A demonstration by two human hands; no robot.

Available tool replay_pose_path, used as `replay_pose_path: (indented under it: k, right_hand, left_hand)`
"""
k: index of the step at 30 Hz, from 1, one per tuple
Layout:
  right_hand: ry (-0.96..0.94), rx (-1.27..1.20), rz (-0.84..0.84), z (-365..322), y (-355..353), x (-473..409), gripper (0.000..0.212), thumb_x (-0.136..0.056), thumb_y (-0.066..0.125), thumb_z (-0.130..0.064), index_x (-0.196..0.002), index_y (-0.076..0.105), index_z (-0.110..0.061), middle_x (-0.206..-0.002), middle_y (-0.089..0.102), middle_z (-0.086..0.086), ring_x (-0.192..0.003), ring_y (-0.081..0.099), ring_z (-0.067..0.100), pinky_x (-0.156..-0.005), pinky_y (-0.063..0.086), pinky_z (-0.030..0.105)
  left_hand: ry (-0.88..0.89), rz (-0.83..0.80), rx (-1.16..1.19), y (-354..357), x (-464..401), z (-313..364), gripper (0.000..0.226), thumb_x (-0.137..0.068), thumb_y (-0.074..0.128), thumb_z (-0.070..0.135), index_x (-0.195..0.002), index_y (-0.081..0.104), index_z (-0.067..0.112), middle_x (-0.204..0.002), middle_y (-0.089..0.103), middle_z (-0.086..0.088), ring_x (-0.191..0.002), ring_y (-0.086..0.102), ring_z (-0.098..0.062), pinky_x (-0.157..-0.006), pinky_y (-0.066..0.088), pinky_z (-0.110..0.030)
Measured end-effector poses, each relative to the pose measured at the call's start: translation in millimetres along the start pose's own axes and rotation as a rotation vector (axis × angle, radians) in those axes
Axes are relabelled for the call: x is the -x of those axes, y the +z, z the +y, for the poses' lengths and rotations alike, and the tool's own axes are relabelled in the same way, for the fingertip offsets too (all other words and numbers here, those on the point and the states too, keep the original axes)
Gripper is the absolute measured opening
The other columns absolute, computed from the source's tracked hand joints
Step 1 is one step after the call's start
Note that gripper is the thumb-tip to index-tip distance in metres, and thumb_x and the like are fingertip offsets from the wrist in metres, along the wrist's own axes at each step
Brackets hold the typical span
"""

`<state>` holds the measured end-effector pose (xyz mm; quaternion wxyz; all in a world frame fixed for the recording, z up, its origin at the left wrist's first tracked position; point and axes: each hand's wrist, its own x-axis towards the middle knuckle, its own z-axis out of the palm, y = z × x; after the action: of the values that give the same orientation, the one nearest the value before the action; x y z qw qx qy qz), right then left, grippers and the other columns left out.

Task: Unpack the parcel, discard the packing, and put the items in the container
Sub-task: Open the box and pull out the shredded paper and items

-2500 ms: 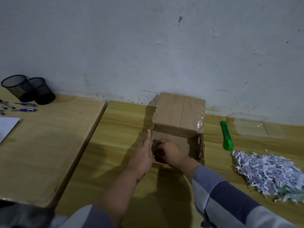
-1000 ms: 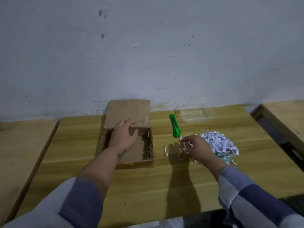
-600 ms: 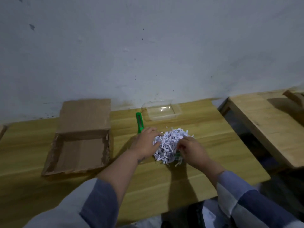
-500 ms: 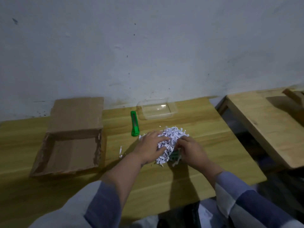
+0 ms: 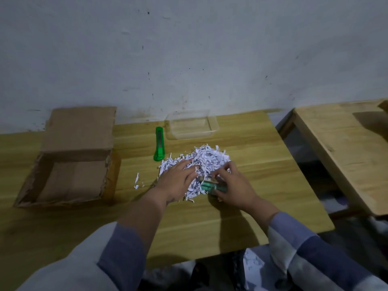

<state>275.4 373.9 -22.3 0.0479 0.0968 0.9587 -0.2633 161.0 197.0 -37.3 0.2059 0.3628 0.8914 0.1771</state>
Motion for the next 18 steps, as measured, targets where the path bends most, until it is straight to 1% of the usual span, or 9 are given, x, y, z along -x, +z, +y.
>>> replay_pose_path:
  k: [2,4,5,7,8,10,14,16,18]
  right_hand:
    - [-0.001,0.01,-0.018,1.9,-4.5,3.7,0.032,-0.073,0.071,-0.031,-0.101,0.056,-0.03,-0.109,0.052,-0.006,-0.105,0.056,0.016,-0.112,0.027,0.043]
    - [-0.011,0.043,-0.028,0.3,-10.9,6.1,0.027,-0.073,0.07,-0.035,-0.092,0.051,-0.034,-0.099,0.057,-0.012,-0.105,0.055,0.014,-0.116,0.011,0.047]
    - [-0.013,0.044,-0.018,-0.5,-13.7,7.0,0.028,-0.073,0.07,-0.036,-0.089,0.048,-0.036,-0.095,0.057,-0.014,-0.103,0.055,0.013,-0.116,0.01,0.046]
    - [0.011,-0.046,0.013,-2.8,-20.2,7.9,0.032,-0.07,0.07,-0.035,-0.088,0.044,-0.038,-0.091,0.055,-0.015,-0.097,0.054,0.013,-0.113,0.017,0.046]
    - [0.03,-0.139,0.04,-3.9,-23.9,6.9,0.033,-0.068,0.071,-0.034,-0.088,0.044,-0.039,-0.09,0.057,-0.015,-0.093,0.055,0.013,-0.11,0.027,0.046]
    - [0.079,-0.335,0.104,-6.4,-31.9,4.0,0.033,-0.067,0.073,-0.031,-0.089,0.05,-0.037,-0.091,0.063,-0.01,-0.088,0.06,0.015,-0.091,0.048,0.042]
    - [0.122,-0.515,0.192,-11.3,-45.9,-3.5,0.032,-0.076,0.074,-0.014,-0.097,0.055,-0.029,-0.106,0.054,-0.002,-0.082,0.06,0.014,-0.062,0.054,0.023]
    - [0.138,-0.508,0.203,-11.4,-49.6,-7.6,0.032,-0.077,0.074,-0.015,-0.102,0.057,-0.026,-0.118,0.042,-0.003,-0.08,0.059,0.009,-0.061,0.056,0.019]
    - [0.162,-0.508,0.2,-10.5,-50.3,-10.4,0.033,-0.076,0.076,-0.019,-0.104,0.059,-0.025,-0.125,0.035,-0.002,-0.084,0.059,0.011,-0.069,0.058,0.023]
  left_hand:
    - [0.008,-0.001,-0.03,1.4,0.3,-0.1,0.044,-0.102,0.031,0.039,-0.145,0.036,0.029,-0.16,0.017,0.005,-0.147,0.013,-0.017,-0.116,0.023,-0.038]
    - [-0.003,0.005,-0.021,3.2,0.1,0.7,0.044,-0.102,0.033,0.038,-0.145,0.037,0.029,-0.159,0.018,0.004,-0.147,0.015,-0.019,-0.115,0.024,-0.038]
    - [-0.013,0.013,-0.011,3.9,0.3,1.8,0.043,-0.102,0.034,0.037,-0.145,0.038,0.029,-0.159,0.019,0.004,-0.146,0.017,-0.019,-0.115,0.025,-0.038]
    - [-0.032,0.031,0.004,4.0,1.0,4.1,0.042,-0.102,0.035,0.035,-0.144,0.039,0.029,-0.159,0.021,0.005,-0.145,0.021,-0.021,-0.113,0.027,-0.036]
    - [-0.038,0.037,0.005,3.6,1.5,5.2,0.042,-0.102,0.036,0.034,-0.144,0.04,0.029,-0.159,0.021,0.005,-0.145,0.022,-0.021,-0.112,0.028,-0.036]
    - [-0.044,0.035,0.01,2.9,2.6,7.1,0.042,-0.102,0.037,0.034,-0.144,0.04,0.03,-0.159,0.021,0.005,-0.145,0.022,-0.021,-0.111,0.028,-0.035]
    - [-0.051,0.027,0.034,3.4,6.1,8.7,0.042,-0.102,0.037,0.034,-0.143,0.042,0.03,-0.158,0.022,0.003,-0.145,0.022,-0.022,-0.111,0.027,-0.035]
    - [-0.063,0.026,0.044,4.4,8.0,7.1,0.042,-0.102,0.037,0.035,-0.144,0.04,0.03,-0.159,0.021,0.003,-0.145,0.022,-0.022,-0.112,0.027,-0.035]
    - [-0.069,0.026,0.051,5.8,10.2,5.5,0.042,-0.102,0.037,0.035,-0.144,0.04,0.031,-0.158,0.021,0.004,-0.144,0.023,-0.021,-0.111,0.027,-0.035]
